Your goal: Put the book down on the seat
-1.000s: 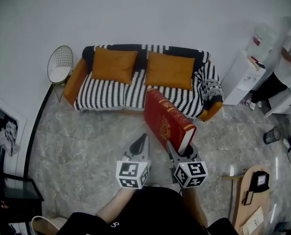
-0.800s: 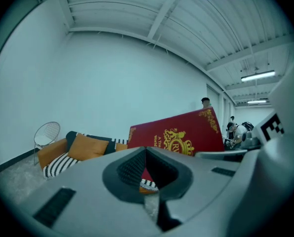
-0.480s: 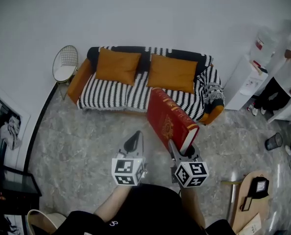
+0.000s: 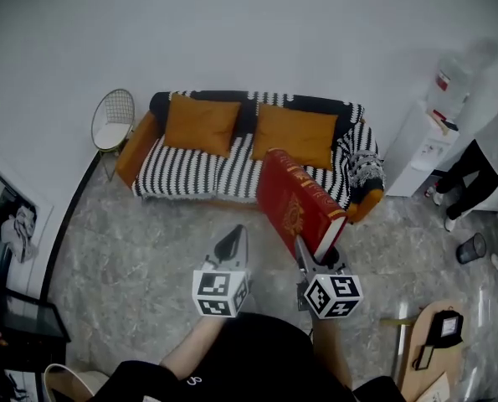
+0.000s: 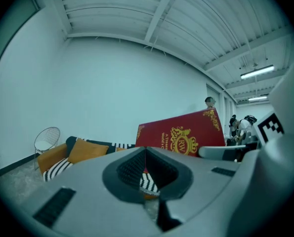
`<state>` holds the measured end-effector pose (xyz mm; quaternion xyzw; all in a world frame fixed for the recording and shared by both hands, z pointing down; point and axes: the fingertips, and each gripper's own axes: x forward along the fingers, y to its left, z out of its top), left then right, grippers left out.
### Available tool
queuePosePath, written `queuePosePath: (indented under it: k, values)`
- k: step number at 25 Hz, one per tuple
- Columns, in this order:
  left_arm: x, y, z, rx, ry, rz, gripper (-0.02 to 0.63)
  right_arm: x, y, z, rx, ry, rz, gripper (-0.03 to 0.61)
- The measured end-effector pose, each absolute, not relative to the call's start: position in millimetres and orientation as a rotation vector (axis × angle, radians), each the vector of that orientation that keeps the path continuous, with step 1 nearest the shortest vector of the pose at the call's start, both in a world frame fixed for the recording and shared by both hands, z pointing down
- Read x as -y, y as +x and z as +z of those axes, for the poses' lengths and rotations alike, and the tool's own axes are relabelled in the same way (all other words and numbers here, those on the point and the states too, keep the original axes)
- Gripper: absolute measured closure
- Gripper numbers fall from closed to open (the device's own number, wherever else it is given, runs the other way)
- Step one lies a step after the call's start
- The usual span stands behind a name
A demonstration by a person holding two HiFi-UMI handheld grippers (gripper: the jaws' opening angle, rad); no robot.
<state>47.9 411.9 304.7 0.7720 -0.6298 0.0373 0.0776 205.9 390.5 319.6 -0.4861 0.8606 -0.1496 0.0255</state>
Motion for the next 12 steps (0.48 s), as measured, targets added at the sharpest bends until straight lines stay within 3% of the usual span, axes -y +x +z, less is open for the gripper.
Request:
queuePosePath:
  k: [12]
  values:
    - [-244.5, -7.0, 347.0, 1.813, 2.242, 0.072, 0.601, -237.2, 159.1, 359.3, -2.720, -1.608, -0.509, 0.339]
